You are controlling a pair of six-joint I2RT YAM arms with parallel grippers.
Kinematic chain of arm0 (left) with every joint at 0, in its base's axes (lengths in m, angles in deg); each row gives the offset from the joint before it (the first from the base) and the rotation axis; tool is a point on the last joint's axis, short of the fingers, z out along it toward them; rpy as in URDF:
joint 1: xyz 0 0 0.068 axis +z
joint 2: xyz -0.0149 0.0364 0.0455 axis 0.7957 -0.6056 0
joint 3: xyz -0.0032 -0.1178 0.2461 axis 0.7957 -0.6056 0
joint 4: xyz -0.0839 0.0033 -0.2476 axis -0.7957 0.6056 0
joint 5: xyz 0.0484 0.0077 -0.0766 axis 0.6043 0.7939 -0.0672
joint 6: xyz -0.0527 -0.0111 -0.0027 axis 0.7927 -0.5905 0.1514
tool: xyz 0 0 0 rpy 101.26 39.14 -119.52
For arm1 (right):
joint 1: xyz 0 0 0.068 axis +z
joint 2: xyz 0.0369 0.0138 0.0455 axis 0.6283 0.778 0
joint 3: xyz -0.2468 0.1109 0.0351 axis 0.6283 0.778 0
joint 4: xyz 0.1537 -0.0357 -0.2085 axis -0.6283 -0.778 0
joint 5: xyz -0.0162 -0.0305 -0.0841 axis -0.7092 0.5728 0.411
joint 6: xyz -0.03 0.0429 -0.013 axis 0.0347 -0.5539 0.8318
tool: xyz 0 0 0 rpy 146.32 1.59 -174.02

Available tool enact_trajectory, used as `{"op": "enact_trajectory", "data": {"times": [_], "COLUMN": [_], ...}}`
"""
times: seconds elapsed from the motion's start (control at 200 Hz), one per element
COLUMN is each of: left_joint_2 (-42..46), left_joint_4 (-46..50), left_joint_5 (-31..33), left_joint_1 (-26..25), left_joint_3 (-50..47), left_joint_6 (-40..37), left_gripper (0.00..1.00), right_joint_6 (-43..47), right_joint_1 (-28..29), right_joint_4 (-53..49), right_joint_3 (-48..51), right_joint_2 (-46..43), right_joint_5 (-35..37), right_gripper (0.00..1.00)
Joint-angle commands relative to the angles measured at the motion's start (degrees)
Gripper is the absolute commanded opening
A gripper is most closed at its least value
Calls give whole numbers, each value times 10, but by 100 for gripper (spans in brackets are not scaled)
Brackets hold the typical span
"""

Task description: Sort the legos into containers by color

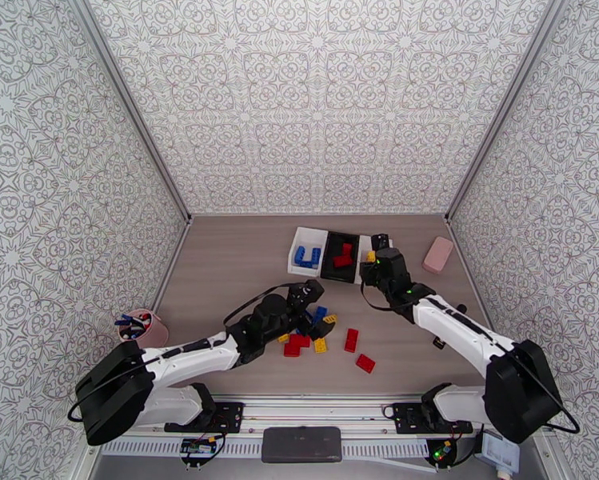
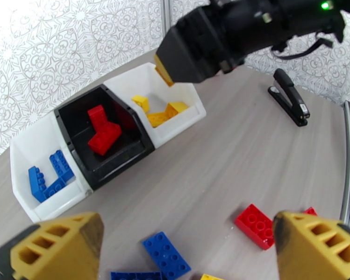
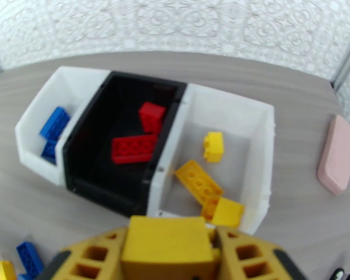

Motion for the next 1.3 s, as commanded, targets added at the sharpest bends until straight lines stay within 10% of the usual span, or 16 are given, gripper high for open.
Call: {"op": "enact_trajectory", "data": {"times": [0.0,0.25,0.69,1.295], "left_joint_2": [-13,-13,48,161], "left_joint_4": [-23,-12,69,188], "left_joint_5": [-3,-7,-25,-273], "left_joint_1": [-6,-9,7,80], "left_joint_3": [25,31,15,-4], "left_joint_6": [9,5,11,-55], "left_gripper": [100,100,100,100], "right_joint_6": [-12,18,50,-101], "right_joint_1": [-28,-50,-51,-36], "right_joint_4": [37,57,38,-192], "right_joint_3": [-32,-97,-43,57], "right_joint_2": [56,158,50,-145], "right_joint_5": [18,18,-19,-77], "right_gripper": [22,27,76,96]}}
